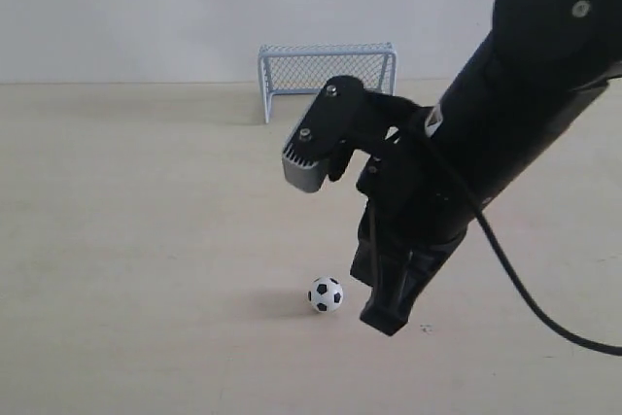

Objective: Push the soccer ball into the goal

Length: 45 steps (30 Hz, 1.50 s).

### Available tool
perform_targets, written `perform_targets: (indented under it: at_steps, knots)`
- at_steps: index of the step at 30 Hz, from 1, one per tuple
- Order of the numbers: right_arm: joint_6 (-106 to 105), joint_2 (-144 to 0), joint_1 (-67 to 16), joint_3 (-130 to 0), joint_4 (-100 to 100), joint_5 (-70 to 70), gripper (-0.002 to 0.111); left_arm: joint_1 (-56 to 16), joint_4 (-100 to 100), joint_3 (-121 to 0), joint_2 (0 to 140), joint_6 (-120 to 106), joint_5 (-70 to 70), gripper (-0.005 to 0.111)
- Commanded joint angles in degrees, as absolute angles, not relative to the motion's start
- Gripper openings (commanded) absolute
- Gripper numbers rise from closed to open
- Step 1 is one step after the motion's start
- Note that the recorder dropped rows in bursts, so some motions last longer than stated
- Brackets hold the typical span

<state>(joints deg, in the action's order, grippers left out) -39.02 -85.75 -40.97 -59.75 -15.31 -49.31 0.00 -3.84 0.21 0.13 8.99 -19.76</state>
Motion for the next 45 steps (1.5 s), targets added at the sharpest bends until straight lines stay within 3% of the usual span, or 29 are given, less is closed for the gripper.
perform_targets:
  at_steps: [1,14,45]
  knots:
    - [-41.0,-91.1,-41.3,-60.7,-13.9,-49.1,0.000,0.1,-3.6,0.0,0.0,9.5,-19.5,0.006]
    - [-44.4,-100.3,-47.9,-60.7,-11.1,-45.0,0.000,0.1,-3.6,0.0,0.0,9.5,-19.5,0.006]
    - [-44.1,-106.8,-47.9,-60.7,-7.3,-37.3,0.000,0.1,-3.6,0.0,0.0,9.5,-19.5,0.006]
